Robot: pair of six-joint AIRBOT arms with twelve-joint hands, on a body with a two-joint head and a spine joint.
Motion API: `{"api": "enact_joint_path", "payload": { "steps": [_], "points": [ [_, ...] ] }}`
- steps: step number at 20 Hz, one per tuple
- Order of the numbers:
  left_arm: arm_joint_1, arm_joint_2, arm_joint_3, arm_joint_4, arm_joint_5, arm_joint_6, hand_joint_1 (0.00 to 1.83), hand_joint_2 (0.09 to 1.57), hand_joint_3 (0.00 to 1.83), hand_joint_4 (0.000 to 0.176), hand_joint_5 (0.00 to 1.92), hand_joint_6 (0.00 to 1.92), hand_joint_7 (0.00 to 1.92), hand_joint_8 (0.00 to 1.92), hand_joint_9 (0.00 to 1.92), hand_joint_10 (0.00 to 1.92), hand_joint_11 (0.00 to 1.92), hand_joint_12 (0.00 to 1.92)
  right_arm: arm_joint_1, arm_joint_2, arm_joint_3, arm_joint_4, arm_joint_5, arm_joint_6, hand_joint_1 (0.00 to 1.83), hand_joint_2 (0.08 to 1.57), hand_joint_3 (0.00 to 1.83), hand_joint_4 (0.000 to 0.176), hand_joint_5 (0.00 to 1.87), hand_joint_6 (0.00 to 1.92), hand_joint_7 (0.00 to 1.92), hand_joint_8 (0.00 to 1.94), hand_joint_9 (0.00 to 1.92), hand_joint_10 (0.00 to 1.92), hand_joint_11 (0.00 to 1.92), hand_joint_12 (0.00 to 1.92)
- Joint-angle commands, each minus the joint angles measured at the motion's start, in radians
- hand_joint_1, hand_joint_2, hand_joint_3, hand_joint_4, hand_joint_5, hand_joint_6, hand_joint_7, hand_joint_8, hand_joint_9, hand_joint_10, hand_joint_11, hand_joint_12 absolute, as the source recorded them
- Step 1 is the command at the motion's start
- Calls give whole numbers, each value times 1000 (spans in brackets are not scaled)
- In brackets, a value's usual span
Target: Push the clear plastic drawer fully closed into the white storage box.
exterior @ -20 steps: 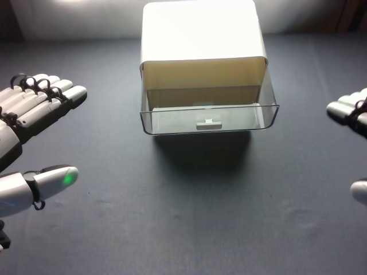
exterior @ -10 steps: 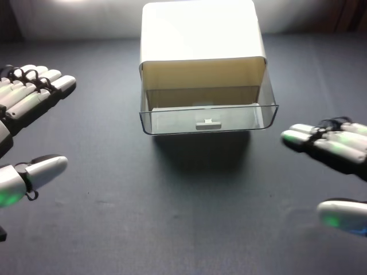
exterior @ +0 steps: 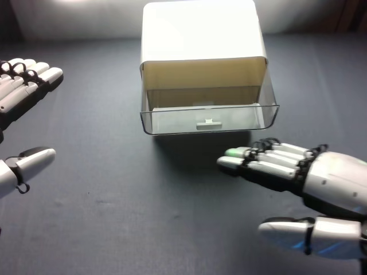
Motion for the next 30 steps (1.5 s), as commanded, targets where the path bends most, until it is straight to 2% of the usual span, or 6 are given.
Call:
{"api": "enact_joint_path", "payload": {
  "steps": [1,4,9,12,14,30],
  "points": [
    [-4,7,-1,-14,-134,2,336,1414,10,0,0,0,0,0,0,0,0,0,19,-14,8,-9,98,23,259,1420,2,0,81,1,66,4,180,39,0,925],
    [-3,11,-1,-18,-136,3,326,1434,12,0,0,0,0,0,0,0,0,0,73,-74,54,-59,63,63,213,1428,2,0,16,1,1,0,110,4,0,686],
    [-1,14,-2,-25,-139,6,416,1514,26,0,0,0,0,0,0,0,0,0,129,-108,83,-86,41,63,227,1427,0,0,0,0,0,0,97,5,0,829],
    [1,14,-2,-29,-140,6,598,1570,55,0,0,0,0,0,0,0,0,0,154,-114,98,-96,36,62,176,1445,3,0,0,0,0,0,1,0,0,488],
    [3,14,-2,-30,-142,6,621,1571,95,0,0,0,0,0,0,0,0,0,161,-114,101,-99,33,55,146,1456,3,0,0,0,0,0,0,0,0,71],
    [17,13,-2,-43,-154,6,500,1571,146,0,0,0,0,0,0,0,0,0,236,-106,122,-54,-15,-58,174,1451,3,0,0,0,0,0,0,0,0,0]
  ]
}}
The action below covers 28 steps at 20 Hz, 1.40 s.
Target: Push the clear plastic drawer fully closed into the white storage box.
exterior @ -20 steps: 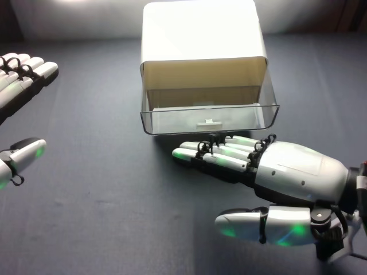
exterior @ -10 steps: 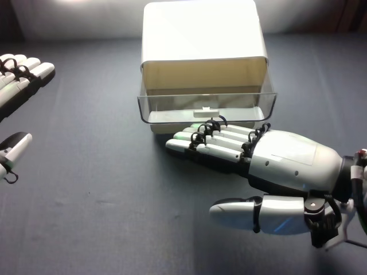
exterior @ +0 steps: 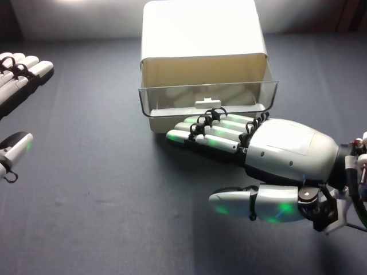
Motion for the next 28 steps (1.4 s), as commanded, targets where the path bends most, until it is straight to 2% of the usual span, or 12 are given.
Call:
{"api": "enact_joint_path", "payload": {
  "steps": [1,4,8,13,16,17,19,21,23,26,27,28],
  "points": [
    [1,6,0,-14,-121,3,478,1571,130,0,0,0,0,0,0,0,0,0,25,2,9,53,137,-15,199,1453,2,0,0,0,0,0,0,0,0,0],
    [1,4,1,-14,-120,3,450,1571,112,0,0,0,0,0,0,0,0,0,39,-4,23,75,115,-39,287,1445,0,0,3,1,0,0,0,0,0,0],
    [1,4,1,-14,-119,3,398,1571,146,0,0,0,0,0,0,0,0,0,53,-11,37,116,96,-82,147,1461,5,0,0,0,0,0,0,0,0,0],
    [1,2,3,-12,-120,3,409,1571,161,0,0,0,0,0,0,0,0,0,74,-23,56,181,46,-161,316,1445,0,0,0,0,0,0,0,0,0,0],
    [1,2,3,-12,-119,3,400,1571,158,0,0,0,0,0,0,0,0,0,82,-30,67,228,20,-206,190,1460,4,0,0,0,0,0,0,0,0,0],
    [1,2,3,-12,-119,3,401,1571,158,0,0,0,0,0,0,0,0,0,85,-31,70,240,12,-219,154,1443,0,18,0,0,0,0,0,0,0,0],
    [1,2,3,-11,-121,3,359,1571,159,0,0,0,0,0,0,0,0,0,85,-32,73,251,10,-225,143,1439,0,2,0,0,0,0,0,0,0,0],
    [1,2,2,-11,-123,3,352,1571,157,0,0,0,0,0,0,0,0,0,85,-32,60,244,21,-224,140,1431,0,0,0,0,0,0,0,0,0,0],
    [1,2,2,-11,-124,3,357,1571,141,0,0,0,0,0,0,0,0,0,85,-32,47,228,41,-206,248,1440,0,0,0,0,0,0,0,0,0,0],
    [1,2,0,-13,-127,3,359,1571,139,0,0,0,0,0,0,0,0,0,85,-14,17,173,86,-154,179,1453,4,0,0,0,0,0,0,0,0,0],
    [1,2,0,-14,-129,3,374,1571,144,0,0,0,0,0,0,0,0,0,85,-7,5,158,91,-149,132,1457,0,5,0,0,20,5,51,5,0,205],
    [2,2,0,-15,-132,3,421,1571,127,0,0,0,0,0,0,0,0,0,84,20,-14,135,104,-143,115,1456,0,35,0,0,18,2,65,6,0,293]
  ]
}}
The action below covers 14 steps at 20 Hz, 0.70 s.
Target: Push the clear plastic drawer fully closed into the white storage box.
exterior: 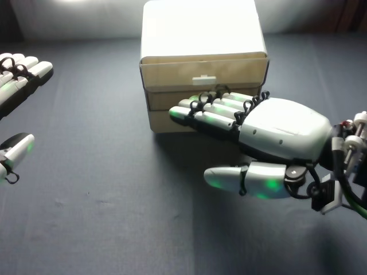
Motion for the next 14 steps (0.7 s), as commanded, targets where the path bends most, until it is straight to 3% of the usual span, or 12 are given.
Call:
{"api": "enact_joint_path", "payload": {
  "steps": [1,2,3,5,7,8,11,13,14],
  "points": [
    [-1,2,-1,-13,-129,2,427,1571,120,0,0,0,0,0,0,0,0,0,18,20,-7,12,197,14,87,1449,0,41,0,0,26,3,79,9,0,321],
    [-1,2,-1,-14,-130,2,428,1571,119,0,0,0,0,0,0,0,0,0,10,29,-17,-2,212,29,109,1445,0,0,0,0,53,5,83,7,0,275],
    [-1,2,-1,-14,-131,2,428,1571,119,0,0,0,0,0,0,0,0,0,-2,38,-24,-10,228,46,109,1445,0,0,0,0,53,5,83,7,0,275],
    [1,3,-2,-16,-134,2,376,1571,144,0,0,0,0,0,0,0,0,0,-30,66,-50,-16,271,65,173,1430,0,0,78,15,140,10,190,27,0,770],
    [3,3,-4,-17,-137,2,359,1571,144,12,0,0,0,0,0,0,0,0,-57,98,-76,-18,305,74,200,1427,0,0,120,18,195,14,264,40,0,998],
    [6,3,-5,-18,-142,2,392,1571,139,6,0,0,0,0,0,0,0,0,-85,126,-95,-15,340,84,182,1434,0,0,118,11,212,10,310,48,0,1113],
    [14,4,-8,-24,-156,2,398,1571,111,11,0,0,0,0,0,0,0,0,-153,190,-136,28,423,85,159,1454,4,0,131,8,241,7,271,21,0,1190],
    [19,5,-10,-26,-165,2,374,1571,92,11,0,0,0,0,0,0,0,0,-206,237,-164,79,489,68,281,1455,0,0,89,8,299,19,438,107,0,1549],
    [21,6,-11,-28,-171,2,320,1571,76,17,0,0,0,0,0,0,0,0,-230,260,-179,106,517,49,255,1446,0,0,63,3,243,5,384,104,0,1500]
  ]
}}
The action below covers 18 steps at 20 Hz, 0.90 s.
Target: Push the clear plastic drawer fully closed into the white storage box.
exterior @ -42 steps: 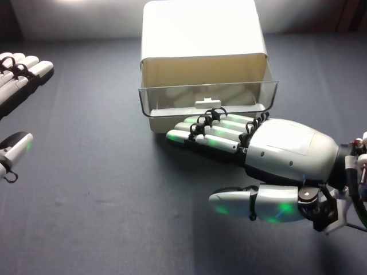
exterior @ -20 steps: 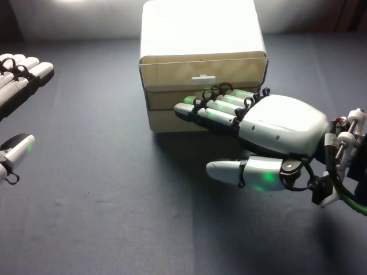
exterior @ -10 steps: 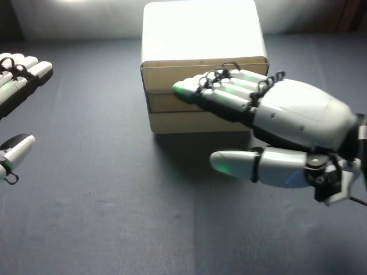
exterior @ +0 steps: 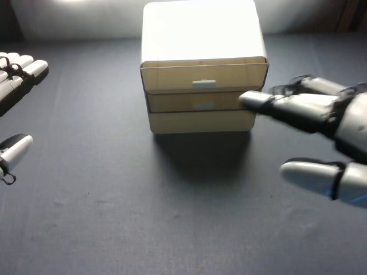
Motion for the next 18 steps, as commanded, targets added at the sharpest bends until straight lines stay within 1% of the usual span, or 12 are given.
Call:
{"api": "enact_joint_path", "payload": {
  "steps": [1,3,4,7,8,11,12,13,14,15,16,18],
  "points": [
    [0,6,-1,-11,-136,2,307,1566,68,18,0,0,0,0,0,0,0,0,-1,11,-10,25,174,-7,203,1441,0,0,63,5,174,8,251,53,0,1275],
    [1,7,-1,-11,-142,2,323,1554,41,0,0,0,0,0,0,0,0,0,-56,55,-31,89,232,-47,48,1467,5,0,53,3,57,5,44,25,0,584],
    [1,7,-1,-11,-144,2,324,1548,34,0,0,0,0,0,0,0,0,0,-75,69,-37,117,252,-62,11,1473,4,0,49,1,39,2,30,15,0,473],
    [1,8,-2,-11,-153,2,231,1546,16,0,0,0,0,0,0,0,0,0,-143,105,-51,200,312,-95,148,1463,0,0,1,0,0,0,0,0,0,40],
    [1,8,-3,-10,-156,2,246,1536,8,0,0,0,0,0,0,0,0,0,-167,113,-54,227,333,-103,186,1434,0,0,0,0,0,0,0,0,0,7],
    [0,10,-4,-6,-166,2,241,1520,0,0,0,0,0,0,0,0,0,0,-234,135,-64,304,396,-116,42,1394,0,0,0,0,0,0,0,0,0,0],
    [0,10,-5,-5,-170,2,235,1498,0,10,0,0,0,0,0,0,0,0,-243,141,-69,317,406,-123,150,1403,0,1,0,0,0,0,0,0,0,0],
    [0,11,-6,-4,-178,2,234,1491,0,15,0,0,0,0,0,0,0,0,-257,149,-76,339,419,-136,172,1397,0,17,0,0,0,0,0,0,0,0],
    [0,12,-7,-4,-184,2,206,1475,0,20,0,0,0,0,0,0,0,0,-264,153,-78,352,427,-140,182,1388,0,0,0,0,0,0,0,0,0,0],
    [0,12,-7,-4,-189,2,166,1462,0,26,0,0,0,0,0,0,0,0,-271,157,-79,363,436,-141,172,1384,0,0,0,0,0,0,0,0,0,0],
    [0,13,-8,-4,-196,2,98,1433,0,23,0,0,0,0,0,0,0,0,-282,161,-81,380,451,-142,116,1372,0,7,0,0,0,0,0,0,0,0],
    [0,15,-10,-4,-209,3,27,1397,0,29,0,0,0,0,0,0,0,0,-300,169,-87,405,481,-146,178,1386,0,39,0,0,0,0,0,0,0,0]
  ]
}}
